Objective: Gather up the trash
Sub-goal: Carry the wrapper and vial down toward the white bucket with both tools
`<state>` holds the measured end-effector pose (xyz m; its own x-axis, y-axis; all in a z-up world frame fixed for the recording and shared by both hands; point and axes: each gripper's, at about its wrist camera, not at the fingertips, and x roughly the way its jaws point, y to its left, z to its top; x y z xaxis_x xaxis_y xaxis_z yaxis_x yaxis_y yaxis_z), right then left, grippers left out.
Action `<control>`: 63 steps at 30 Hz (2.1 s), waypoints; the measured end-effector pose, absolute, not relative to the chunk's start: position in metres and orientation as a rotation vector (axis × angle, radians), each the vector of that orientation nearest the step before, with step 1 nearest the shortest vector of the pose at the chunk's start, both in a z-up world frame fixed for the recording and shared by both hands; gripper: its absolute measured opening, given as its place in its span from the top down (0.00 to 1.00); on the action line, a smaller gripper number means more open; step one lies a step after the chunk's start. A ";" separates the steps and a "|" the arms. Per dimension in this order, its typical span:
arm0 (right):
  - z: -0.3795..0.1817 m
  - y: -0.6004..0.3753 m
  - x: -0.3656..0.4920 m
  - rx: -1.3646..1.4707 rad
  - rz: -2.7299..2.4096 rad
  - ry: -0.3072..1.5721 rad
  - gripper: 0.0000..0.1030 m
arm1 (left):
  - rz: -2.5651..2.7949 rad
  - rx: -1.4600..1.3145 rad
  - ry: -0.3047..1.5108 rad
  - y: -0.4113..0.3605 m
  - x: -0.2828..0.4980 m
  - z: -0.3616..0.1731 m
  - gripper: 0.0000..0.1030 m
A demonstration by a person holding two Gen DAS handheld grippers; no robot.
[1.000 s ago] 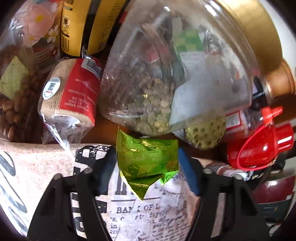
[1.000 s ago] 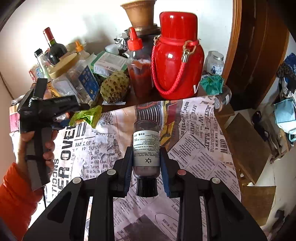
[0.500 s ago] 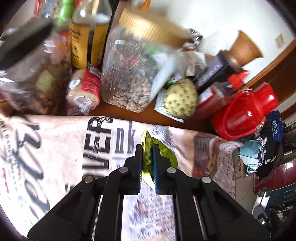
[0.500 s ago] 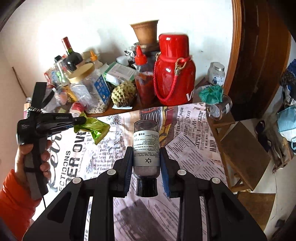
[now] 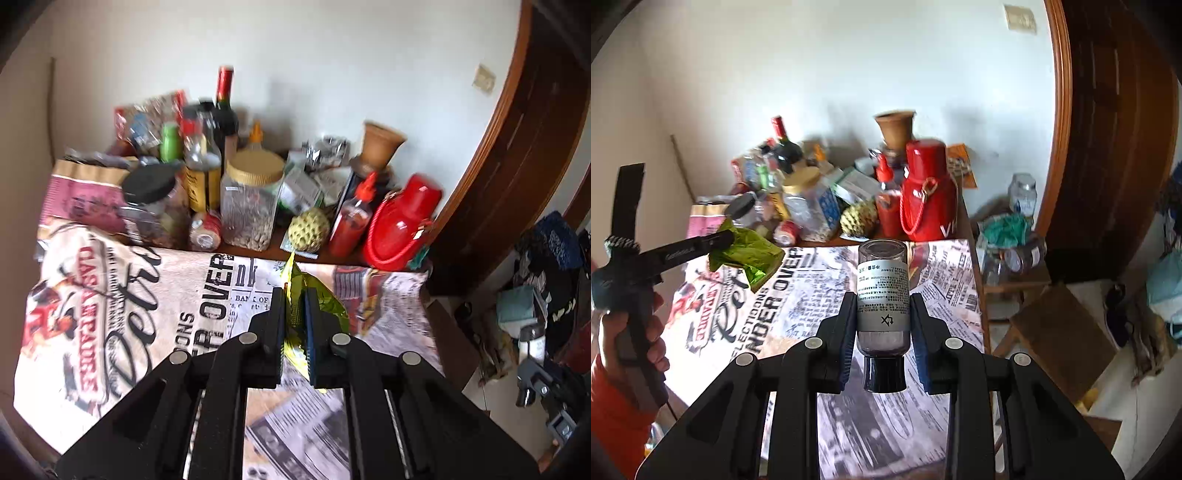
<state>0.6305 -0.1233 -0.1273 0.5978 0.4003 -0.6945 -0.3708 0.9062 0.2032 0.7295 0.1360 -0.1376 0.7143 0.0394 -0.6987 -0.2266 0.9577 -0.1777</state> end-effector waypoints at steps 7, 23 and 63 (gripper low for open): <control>-0.095 -0.137 0.598 0.008 0.537 0.748 0.75 | 0.185 -0.258 0.645 0.108 0.643 -0.084 0.92; -0.044 -0.128 0.474 0.038 0.534 0.612 0.75 | 0.139 -0.224 0.498 0.108 0.487 -0.027 0.92; -0.202 -0.103 0.296 0.004 0.461 1.054 0.75 | -0.011 -0.241 0.987 0.067 0.329 -0.219 0.92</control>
